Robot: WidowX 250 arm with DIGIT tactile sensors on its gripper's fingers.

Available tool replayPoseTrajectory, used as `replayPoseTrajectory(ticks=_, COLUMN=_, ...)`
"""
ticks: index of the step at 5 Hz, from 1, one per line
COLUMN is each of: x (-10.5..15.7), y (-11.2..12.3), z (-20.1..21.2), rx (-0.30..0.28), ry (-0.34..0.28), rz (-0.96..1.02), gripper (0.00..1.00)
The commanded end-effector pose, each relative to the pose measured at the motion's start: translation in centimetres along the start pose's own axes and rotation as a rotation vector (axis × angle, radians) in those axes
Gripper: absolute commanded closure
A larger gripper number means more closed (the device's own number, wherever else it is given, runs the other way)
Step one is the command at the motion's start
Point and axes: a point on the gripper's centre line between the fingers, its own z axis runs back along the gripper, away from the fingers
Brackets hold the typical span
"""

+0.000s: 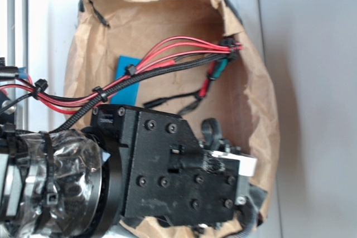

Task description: Grab the pink bunny.

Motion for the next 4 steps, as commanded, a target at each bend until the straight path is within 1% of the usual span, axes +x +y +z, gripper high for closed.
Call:
replayPoseTrajectory(ticks=1, x=-2.3, y=-0.4, z=-0.7, rx=-0.037, ry=-0.022, rz=-0.015, gripper=0.00)
replayPoseTrajectory(ticks=3, x=-2.7, y=-1.5, z=-3.8, rx=-0.096, ry=-0.065, rz=-0.057, gripper=0.00)
replayPoseTrajectory(ticks=4, x=-2.3, y=-1.1, z=-3.7, rx=-0.108, ry=-0.090, rz=-0.058, gripper=0.00)
